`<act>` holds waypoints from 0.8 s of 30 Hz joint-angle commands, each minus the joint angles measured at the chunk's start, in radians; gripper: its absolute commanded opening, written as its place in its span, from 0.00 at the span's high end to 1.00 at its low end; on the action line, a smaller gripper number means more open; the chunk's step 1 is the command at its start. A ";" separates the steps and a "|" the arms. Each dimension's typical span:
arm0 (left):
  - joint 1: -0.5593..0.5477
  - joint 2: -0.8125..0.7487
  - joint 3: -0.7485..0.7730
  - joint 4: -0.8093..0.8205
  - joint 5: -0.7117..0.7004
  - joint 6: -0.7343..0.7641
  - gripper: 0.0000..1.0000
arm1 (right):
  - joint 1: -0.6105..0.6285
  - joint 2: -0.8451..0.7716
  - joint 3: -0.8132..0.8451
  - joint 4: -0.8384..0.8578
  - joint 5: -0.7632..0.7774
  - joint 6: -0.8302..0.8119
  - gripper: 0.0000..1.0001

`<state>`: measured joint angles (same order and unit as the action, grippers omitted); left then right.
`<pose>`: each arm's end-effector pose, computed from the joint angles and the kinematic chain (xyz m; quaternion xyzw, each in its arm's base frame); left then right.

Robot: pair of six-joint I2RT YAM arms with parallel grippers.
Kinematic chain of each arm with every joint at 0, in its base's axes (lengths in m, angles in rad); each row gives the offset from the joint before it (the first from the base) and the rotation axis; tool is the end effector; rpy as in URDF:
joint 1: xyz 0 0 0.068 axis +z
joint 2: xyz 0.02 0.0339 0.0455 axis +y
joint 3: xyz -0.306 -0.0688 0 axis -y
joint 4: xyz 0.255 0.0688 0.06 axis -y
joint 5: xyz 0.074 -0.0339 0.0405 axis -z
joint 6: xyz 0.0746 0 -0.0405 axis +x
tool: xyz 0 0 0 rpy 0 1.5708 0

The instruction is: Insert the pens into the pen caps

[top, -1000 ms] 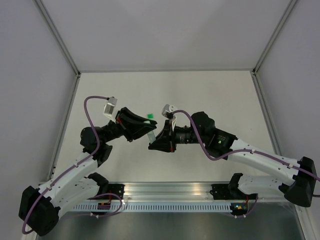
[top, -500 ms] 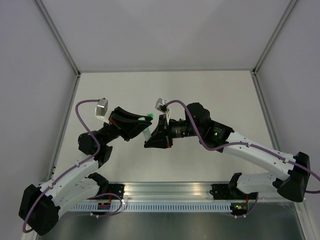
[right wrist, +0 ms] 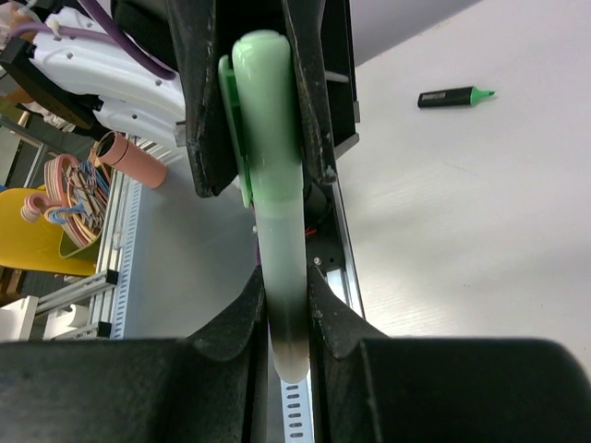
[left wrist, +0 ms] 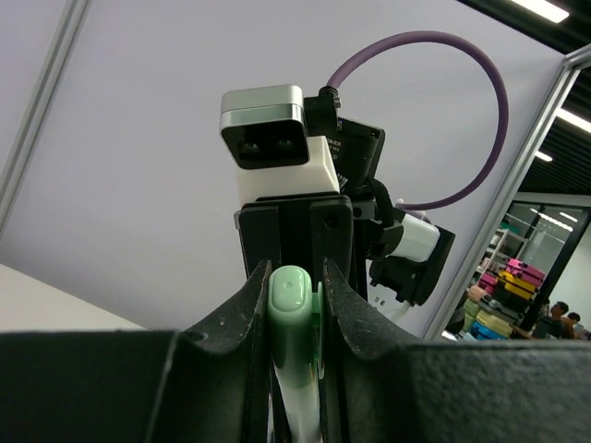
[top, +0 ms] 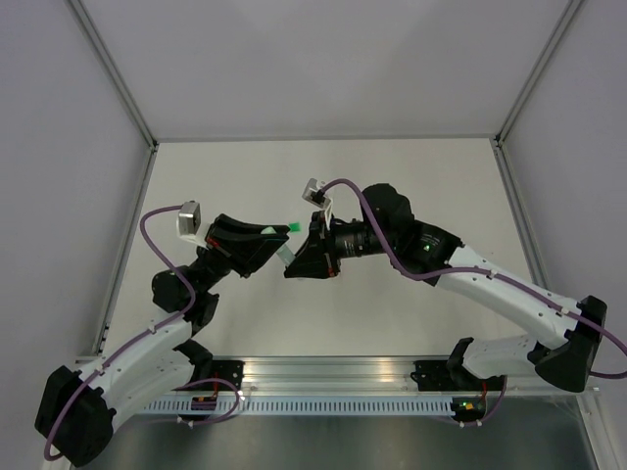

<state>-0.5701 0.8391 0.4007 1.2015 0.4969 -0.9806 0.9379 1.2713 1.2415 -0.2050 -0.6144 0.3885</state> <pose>0.1263 -0.1232 0.3837 0.1437 0.4190 -0.6929 0.5689 0.1532 0.2816 0.4269 -0.3833 0.6694 0.5506 0.3191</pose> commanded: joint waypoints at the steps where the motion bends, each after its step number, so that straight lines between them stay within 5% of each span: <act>1: -0.086 0.057 -0.091 -0.143 0.396 0.054 0.98 | -0.070 -0.010 0.243 0.530 0.202 0.076 1.00; 7: -0.086 0.012 -0.010 -0.262 0.347 0.077 0.98 | -0.070 -0.029 0.136 0.484 0.143 0.037 1.00; 10: -0.086 -0.050 0.119 -0.543 0.234 0.173 0.75 | -0.070 -0.070 0.030 0.403 0.125 -0.046 1.00; 11: -0.086 -0.060 0.156 -0.598 0.204 0.215 0.57 | -0.070 -0.088 -0.003 0.385 0.127 -0.066 1.00; 14: -0.086 -0.067 0.306 -0.792 0.099 0.269 0.29 | -0.070 -0.159 -0.135 0.343 0.165 -0.120 1.00; 17: -0.085 -0.049 0.433 -0.946 -0.006 0.316 0.10 | -0.071 -0.220 -0.250 0.332 0.202 -0.117 1.00; 21: -0.085 -0.044 0.495 -1.053 -0.102 0.362 0.00 | -0.070 -0.285 -0.388 0.319 0.289 -0.065 1.00; 24: -0.086 -0.061 0.436 -1.082 -0.191 0.372 0.00 | -0.074 -0.268 -0.433 0.218 0.509 0.004 1.00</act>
<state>-0.6521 0.7830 0.8639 0.2531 0.4210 -0.6758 0.8680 0.9947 0.8448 0.0589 -0.3126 0.3298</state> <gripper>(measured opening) 0.993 0.212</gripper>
